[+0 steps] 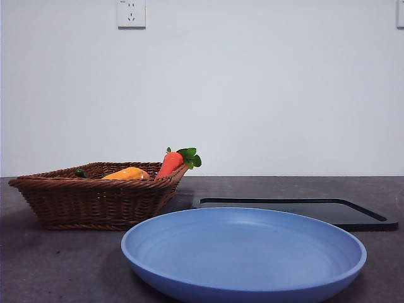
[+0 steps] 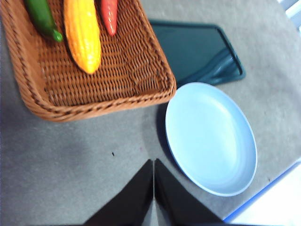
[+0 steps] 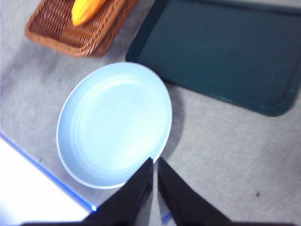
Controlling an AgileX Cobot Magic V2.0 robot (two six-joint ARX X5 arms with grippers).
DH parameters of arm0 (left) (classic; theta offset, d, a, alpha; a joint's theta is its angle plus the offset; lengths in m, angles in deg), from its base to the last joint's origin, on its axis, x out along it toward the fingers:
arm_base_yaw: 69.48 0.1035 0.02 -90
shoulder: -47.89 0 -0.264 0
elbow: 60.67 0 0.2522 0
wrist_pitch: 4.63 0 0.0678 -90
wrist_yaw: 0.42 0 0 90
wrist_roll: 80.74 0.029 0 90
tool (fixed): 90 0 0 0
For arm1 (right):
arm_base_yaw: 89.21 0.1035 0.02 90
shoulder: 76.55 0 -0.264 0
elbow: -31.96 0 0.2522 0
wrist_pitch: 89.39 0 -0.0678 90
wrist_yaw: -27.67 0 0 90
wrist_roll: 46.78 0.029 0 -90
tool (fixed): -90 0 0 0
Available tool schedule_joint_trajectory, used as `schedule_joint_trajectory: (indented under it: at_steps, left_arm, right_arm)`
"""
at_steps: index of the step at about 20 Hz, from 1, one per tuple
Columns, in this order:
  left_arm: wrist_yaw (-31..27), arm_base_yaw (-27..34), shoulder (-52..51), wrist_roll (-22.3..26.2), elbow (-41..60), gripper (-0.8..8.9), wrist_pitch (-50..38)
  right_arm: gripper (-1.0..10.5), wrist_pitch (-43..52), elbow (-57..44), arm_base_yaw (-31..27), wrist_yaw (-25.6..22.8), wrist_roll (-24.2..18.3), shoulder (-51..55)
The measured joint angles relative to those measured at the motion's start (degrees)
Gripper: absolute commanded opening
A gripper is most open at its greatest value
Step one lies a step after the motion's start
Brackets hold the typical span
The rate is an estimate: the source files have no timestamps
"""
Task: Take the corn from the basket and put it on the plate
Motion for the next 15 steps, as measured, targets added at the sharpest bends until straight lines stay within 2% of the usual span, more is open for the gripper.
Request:
schedule_joint_trajectory:
  at_steps: [1, 3, 5, 9, 15]
  left_arm:
    - [0.0, -0.1, 0.4, 0.0, 0.0, 1.15, 0.0]
    - [0.0, -0.1, 0.6, 0.0, 0.0, 3.17, 0.0]
    - [0.0, -0.5, 0.6, 0.0, 0.0, 4.11, -0.1]
    - [0.0, -1.0, 0.6, 0.0, 0.0, 4.11, -0.3]
    - [0.0, -1.0, 0.6, -0.5, 0.0, 4.06, -2.1]
  right_arm:
    - [0.9, 0.3, 0.0, 0.3, 0.0, 0.0, -0.8]
    - [2.4, 0.5, 0.0, 0.6, 0.0, 0.0, -2.0]
    - [2.8, 1.6, 0.0, 0.7, 0.0, 1.0, -2.8]
    - [2.8, 3.4, 0.0, 1.6, 0.0, 2.1, -5.9]
    - [2.7, 11.2, 0.0, 8.0, -0.1, 3.9, -17.1]
